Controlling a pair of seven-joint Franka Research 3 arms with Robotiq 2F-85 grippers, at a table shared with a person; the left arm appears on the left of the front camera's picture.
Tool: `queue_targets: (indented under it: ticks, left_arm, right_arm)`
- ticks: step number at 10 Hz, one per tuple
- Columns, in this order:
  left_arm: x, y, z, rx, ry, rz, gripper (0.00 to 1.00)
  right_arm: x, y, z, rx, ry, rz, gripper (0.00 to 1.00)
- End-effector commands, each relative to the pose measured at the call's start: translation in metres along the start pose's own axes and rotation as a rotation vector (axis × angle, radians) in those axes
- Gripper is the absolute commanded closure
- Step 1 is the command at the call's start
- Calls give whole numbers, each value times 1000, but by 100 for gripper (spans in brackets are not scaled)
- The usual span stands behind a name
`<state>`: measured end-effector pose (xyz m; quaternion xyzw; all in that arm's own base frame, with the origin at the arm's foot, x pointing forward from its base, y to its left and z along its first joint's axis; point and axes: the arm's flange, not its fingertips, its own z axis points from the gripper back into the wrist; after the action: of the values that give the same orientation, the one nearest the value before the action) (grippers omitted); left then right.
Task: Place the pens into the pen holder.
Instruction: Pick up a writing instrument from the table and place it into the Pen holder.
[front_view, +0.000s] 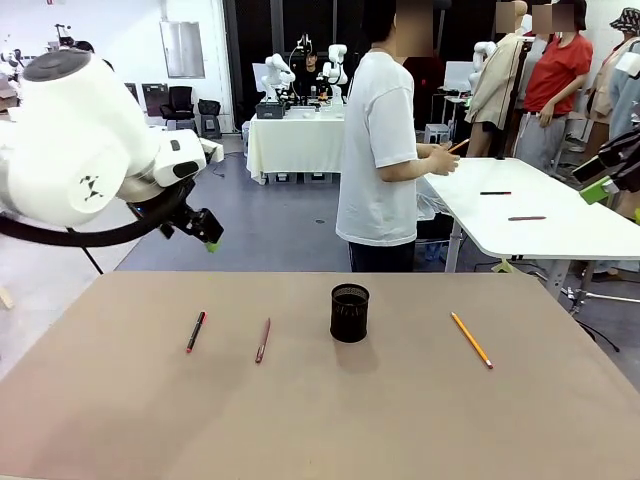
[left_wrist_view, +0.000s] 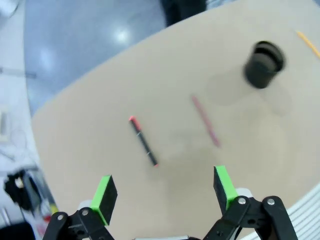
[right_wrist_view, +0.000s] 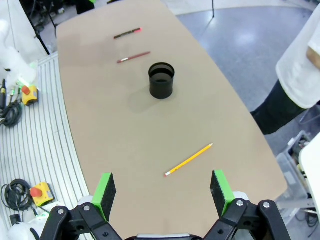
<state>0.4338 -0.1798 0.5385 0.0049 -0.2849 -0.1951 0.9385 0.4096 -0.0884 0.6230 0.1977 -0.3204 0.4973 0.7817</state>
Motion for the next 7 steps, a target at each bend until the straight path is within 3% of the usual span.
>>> queue_targets:
  ticks: [1,5,7]
  left_arm:
    - [48,12,-33,56,137,179,0]
    - [75,29,-133,35,354,293,0]
    - [66,33,-173,105,328,372,0]
  right_arm:
    - [0,0,0,7,-14,7,0]
    - [0,0,0,7,-14,7,0]
    - [0,0,0,7,-14,7,0]
